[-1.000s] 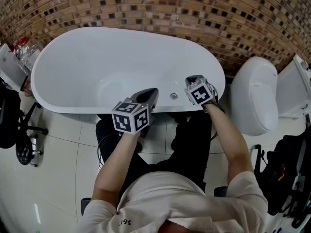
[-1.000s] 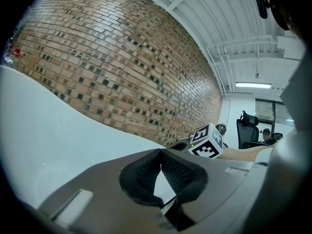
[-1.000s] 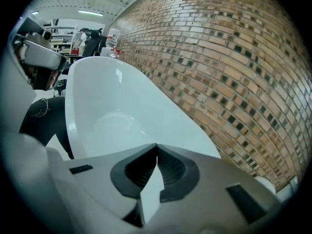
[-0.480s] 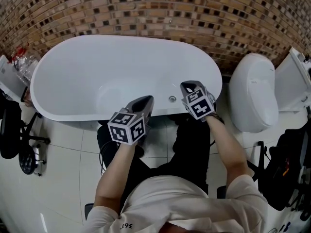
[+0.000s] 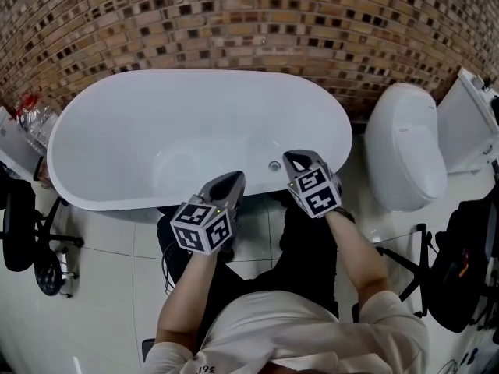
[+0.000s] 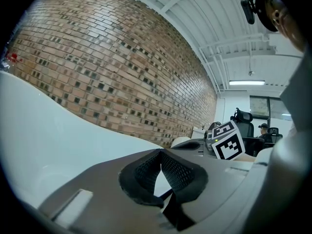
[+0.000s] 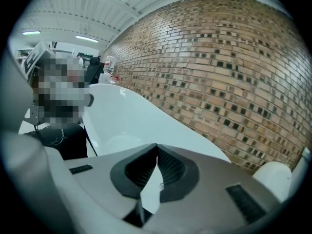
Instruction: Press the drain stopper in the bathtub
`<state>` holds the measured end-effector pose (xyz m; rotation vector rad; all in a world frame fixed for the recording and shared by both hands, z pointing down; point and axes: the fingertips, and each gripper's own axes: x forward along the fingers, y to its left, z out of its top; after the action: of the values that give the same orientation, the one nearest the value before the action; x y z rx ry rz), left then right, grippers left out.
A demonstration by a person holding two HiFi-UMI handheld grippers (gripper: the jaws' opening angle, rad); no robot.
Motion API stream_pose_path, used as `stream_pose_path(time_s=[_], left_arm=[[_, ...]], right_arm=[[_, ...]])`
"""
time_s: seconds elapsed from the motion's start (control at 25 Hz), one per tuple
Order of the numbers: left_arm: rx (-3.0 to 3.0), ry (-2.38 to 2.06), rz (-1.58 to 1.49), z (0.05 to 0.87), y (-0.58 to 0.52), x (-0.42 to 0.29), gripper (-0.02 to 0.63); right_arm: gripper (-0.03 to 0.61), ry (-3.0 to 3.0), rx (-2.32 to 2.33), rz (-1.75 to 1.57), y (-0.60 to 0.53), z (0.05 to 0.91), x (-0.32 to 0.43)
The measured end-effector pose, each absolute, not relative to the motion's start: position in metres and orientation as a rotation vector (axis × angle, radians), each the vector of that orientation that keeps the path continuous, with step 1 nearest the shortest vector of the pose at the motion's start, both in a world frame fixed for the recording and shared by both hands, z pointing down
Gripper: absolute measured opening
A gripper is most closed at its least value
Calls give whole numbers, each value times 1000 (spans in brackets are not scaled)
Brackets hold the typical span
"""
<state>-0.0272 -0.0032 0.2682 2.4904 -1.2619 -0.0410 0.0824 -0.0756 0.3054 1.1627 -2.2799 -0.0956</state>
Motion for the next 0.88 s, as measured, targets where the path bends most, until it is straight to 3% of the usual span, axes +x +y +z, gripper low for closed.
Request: stream_pose_path(time_s=[0.32, 0.88], left_arm=[[2453, -1260, -72, 282, 9, -27, 5], [2464, -1334, -84, 279, 14, -36, 5]], right_arm=[[17, -2418, 1285, 69, -54, 309, 82], [17, -2478, 1378, 83, -52, 300, 93]])
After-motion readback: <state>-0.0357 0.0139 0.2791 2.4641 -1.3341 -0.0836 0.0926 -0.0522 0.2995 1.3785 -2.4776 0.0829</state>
